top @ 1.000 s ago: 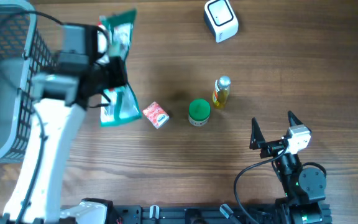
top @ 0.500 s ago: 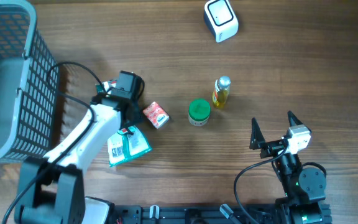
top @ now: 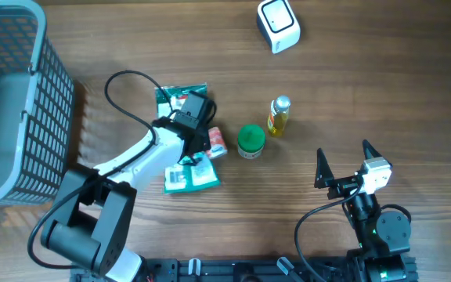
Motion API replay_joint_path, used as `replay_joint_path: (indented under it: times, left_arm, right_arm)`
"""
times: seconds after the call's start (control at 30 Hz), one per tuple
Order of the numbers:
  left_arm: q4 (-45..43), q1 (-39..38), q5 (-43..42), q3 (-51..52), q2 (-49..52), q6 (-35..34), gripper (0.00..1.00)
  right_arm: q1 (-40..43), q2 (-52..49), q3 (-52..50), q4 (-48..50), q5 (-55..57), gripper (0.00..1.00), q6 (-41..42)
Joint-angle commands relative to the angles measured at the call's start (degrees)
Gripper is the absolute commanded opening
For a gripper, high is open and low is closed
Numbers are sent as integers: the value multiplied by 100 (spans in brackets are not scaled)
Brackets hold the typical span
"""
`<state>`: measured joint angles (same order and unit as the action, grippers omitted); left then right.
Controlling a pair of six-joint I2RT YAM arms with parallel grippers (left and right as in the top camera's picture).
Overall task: Scan the item barcode
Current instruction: 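Carry the glove packet out and lay it left of the pink box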
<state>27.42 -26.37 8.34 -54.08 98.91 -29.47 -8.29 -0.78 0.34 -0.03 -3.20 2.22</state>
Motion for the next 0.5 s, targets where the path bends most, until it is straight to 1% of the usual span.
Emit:
replay_joint_path:
  times: [0.0,0.1,0.13,0.23,0.37,0.47]
  left_arm:
    - [2,-85,-896,-212,256,103,4]
    - [192,-74,-892,-463,197,361,4]
    - [339,-72,-767,-560,177,380,4]
    - [874,-46,57,-824,83,407,4]
    - [1029,81,800,-876,22,927,6]
    - [1058,177,826,-872,107,1300,6]
  right_arm:
    - [13,24,-4,13,-28,100,-66]
    - [13,24,-4,13,-28,100,-70]
    - [13,24,-4,13,-28,100,-68]
    - [13,24,-4,13,-28,100,-68]
    - [13,24,-4,13,-28,100,-70]
    - [13,24,-4,13,-28,100,-70]
